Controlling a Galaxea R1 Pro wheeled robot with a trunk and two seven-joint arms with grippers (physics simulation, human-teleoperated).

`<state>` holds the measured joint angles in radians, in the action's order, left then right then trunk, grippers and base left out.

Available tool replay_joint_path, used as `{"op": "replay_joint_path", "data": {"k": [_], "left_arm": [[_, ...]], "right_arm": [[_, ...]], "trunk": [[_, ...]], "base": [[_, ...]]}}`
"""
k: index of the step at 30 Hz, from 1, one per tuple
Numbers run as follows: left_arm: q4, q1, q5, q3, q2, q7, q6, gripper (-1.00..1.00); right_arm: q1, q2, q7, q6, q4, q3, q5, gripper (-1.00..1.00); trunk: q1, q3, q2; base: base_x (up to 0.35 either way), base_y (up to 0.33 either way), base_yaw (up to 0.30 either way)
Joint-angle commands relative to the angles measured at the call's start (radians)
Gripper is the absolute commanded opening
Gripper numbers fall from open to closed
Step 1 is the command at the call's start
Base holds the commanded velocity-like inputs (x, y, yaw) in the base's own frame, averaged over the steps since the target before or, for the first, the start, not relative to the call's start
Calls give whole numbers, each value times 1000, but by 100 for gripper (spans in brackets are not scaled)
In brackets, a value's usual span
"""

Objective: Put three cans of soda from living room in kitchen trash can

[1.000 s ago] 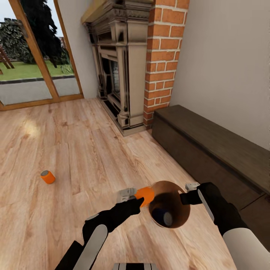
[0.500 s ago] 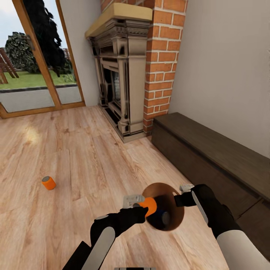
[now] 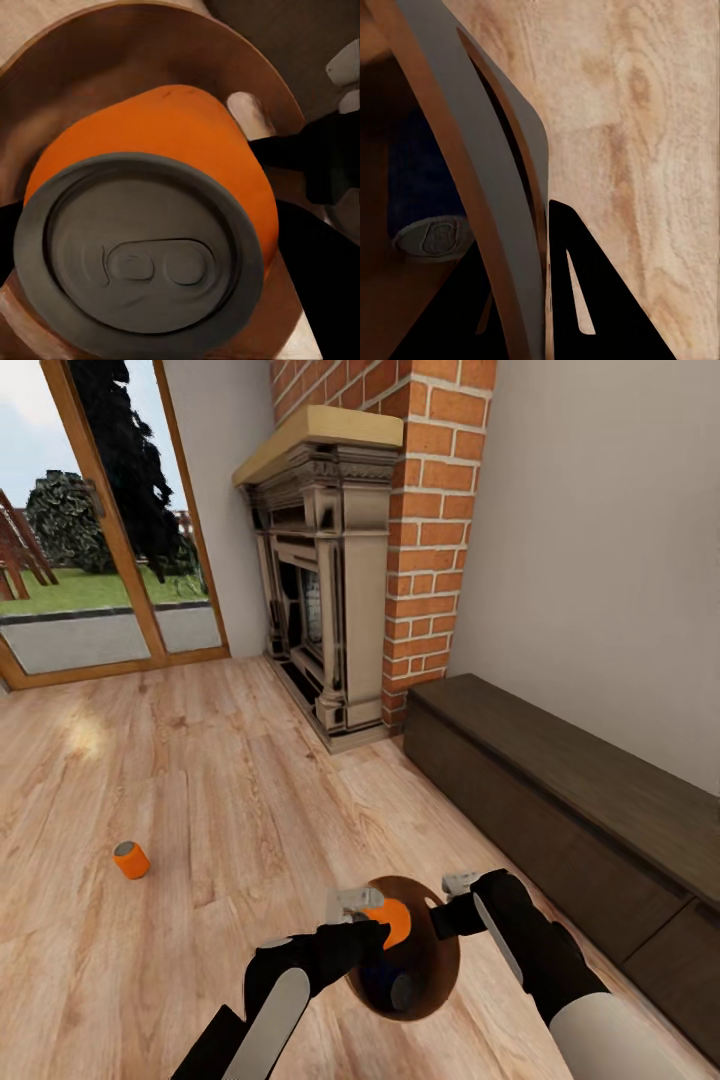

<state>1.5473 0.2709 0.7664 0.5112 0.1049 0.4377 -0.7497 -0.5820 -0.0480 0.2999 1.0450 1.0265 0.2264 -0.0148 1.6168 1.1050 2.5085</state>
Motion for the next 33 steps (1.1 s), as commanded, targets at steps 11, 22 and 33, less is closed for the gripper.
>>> {"op": "replay_joint_path", "data": {"k": [11, 22, 33], "left_arm": [[-226, 70, -4, 0, 25, 0, 0, 100], [-23, 10, -13, -11, -44, -13, 105, 100], [57, -75, -1, -113, -115, -33, 285, 100]], "right_arm": [[1, -1, 5, 2, 13, -1, 25, -100], [1, -1, 5, 2, 14, -5, 20, -100], [2, -5, 3, 2, 11, -11, 19, -100]], "trunk": [[0, 0, 0], [0, 0, 0], [0, 0, 0]], "base": [[0, 0, 0], [13, 23, 0], [194, 260, 0]]}}
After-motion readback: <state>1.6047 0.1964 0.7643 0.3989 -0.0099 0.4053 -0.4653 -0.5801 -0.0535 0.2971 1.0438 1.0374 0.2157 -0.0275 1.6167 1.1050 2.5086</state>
